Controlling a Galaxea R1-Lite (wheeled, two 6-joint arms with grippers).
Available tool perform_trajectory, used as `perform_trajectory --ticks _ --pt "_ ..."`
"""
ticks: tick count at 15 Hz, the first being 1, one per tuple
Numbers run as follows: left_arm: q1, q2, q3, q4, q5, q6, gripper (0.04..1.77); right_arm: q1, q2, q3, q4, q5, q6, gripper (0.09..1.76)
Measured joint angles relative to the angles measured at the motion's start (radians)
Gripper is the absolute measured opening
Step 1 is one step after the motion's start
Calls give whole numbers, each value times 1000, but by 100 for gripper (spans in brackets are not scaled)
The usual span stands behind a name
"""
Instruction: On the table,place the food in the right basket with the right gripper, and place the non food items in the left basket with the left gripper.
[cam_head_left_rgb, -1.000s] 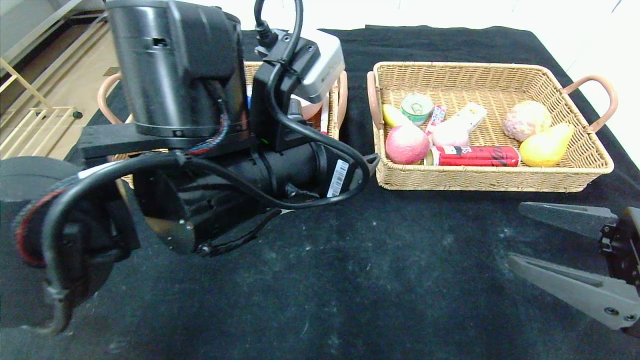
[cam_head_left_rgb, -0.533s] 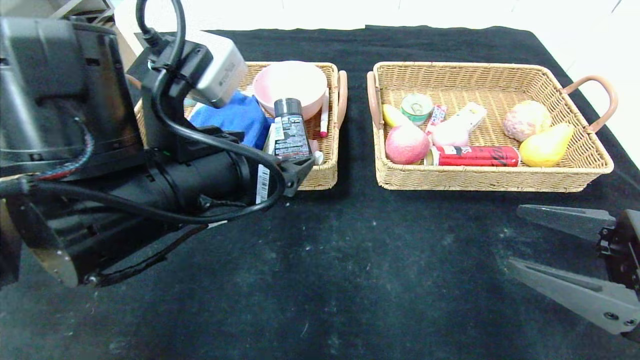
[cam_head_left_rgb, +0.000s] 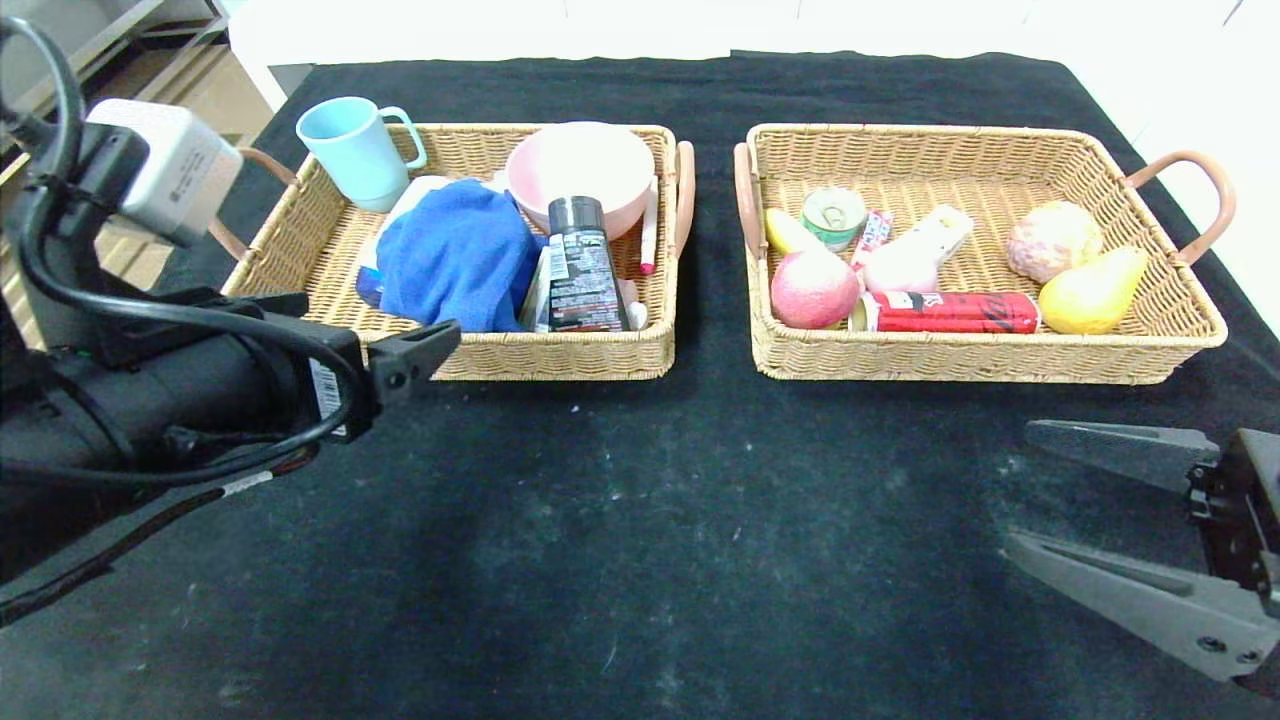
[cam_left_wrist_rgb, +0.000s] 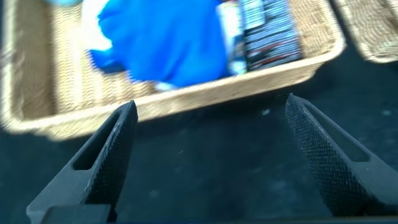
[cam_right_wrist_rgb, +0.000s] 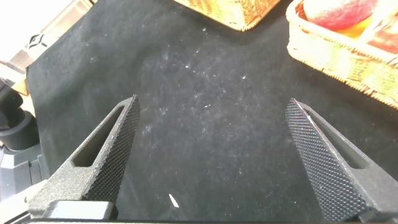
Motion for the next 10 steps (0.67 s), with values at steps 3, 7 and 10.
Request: perform_trajectory --ticks 3,7,10 --pt "34 -61 58 1 -1 -42 172 0 8 1 -4 -2 0 171" --pt "44 -124 99 4 -1 -70 172 -2 -10 0 7 -3 2 171" --pt "42 -181 101 84 0 -65 172 -46 -38 -19 71 -6 8 171"
